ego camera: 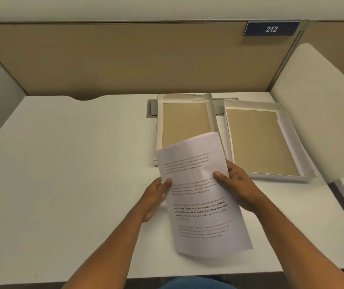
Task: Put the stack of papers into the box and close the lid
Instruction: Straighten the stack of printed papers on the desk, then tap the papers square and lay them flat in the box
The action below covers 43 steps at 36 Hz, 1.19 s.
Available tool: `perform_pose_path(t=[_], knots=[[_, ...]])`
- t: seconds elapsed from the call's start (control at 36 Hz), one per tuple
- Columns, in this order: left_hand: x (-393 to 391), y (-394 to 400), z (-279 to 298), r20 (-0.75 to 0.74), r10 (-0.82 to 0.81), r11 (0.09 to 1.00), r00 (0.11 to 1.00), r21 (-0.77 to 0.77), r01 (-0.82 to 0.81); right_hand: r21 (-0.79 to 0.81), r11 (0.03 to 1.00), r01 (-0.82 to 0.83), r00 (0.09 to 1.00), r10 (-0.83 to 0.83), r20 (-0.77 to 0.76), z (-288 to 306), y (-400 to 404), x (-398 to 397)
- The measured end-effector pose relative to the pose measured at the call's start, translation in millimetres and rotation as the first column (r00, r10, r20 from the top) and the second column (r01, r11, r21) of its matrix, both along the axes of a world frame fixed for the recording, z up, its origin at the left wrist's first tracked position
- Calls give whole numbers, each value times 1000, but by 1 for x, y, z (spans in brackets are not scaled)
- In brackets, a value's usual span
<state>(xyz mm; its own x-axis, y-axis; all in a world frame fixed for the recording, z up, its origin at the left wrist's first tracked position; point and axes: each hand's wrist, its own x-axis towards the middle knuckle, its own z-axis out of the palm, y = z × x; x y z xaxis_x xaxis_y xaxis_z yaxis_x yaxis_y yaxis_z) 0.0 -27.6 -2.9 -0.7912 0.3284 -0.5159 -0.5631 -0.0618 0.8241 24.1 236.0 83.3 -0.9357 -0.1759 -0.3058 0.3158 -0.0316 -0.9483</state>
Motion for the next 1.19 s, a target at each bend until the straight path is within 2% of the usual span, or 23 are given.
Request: perform_pose_path(t=[0.06, 0.08, 0.17, 0.33, 0.44, 0.53, 0.58, 0.67, 0.78, 1.06, 1.19], knots=[[-1, 3, 13, 77, 19, 974, 997, 224, -35, -9, 1000, -14, 1000, 14, -24, 7, 1, -4], [-3, 5, 20, 89, 37, 963, 995, 262, -59, 3, 1000, -14, 999, 15, -37, 10, 1, -6], [-14, 9, 36, 21, 156, 967, 988, 203, -157, 99, 995, 31, 994, -21, -105, 13, 2, -15], [-27, 26, 83, -301, 316, 947, 900, 45, -318, 277, 938, 209, 936, -110, -335, 25, -4, -25], [-23, 37, 106, -448, 355, 928, 821, 61, -368, 191, 904, 383, 825, -242, -511, 35, -9, -22], [-9, 41, 103, -529, 344, 927, 775, 59, -371, 92, 856, 509, 727, -370, -578, 33, -16, -9], [3, 43, 88, -563, 325, 923, 760, 14, -385, 80, 816, 572, 703, -438, -560, 14, -18, 2], [18, 48, 57, -520, 322, 916, 791, -39, -399, 138, 784, 605, 741, -491, -458, -23, -23, 21], [23, 53, 37, -494, 314, 912, 811, -80, -402, 178, 774, 608, 763, -507, -400, -43, -27, 28], [25, 50, 4, -433, 252, 897, 865, -232, -377, 334, 781, 528, 834, -402, -378, -64, -17, 34], [23, 46, -1, -446, 210, 901, 870, -258, -349, 394, 779, 488, 863, -365, -348, -72, -15, 35]])
